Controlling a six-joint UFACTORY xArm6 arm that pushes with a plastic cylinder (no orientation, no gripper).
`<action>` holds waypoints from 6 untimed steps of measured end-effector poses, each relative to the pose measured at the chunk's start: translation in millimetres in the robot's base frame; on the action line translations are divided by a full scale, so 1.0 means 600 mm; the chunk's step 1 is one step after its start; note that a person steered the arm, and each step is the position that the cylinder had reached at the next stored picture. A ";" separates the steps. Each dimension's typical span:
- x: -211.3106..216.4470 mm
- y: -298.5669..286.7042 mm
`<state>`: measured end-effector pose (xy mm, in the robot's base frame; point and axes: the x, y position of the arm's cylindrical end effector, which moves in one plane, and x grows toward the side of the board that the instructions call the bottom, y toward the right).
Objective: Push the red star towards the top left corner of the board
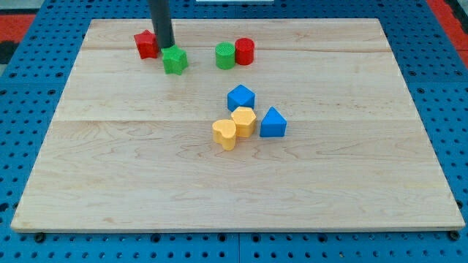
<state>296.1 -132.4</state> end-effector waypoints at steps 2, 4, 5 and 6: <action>-0.036 -0.026; -0.078 0.045; -0.105 0.046; -0.106 -0.068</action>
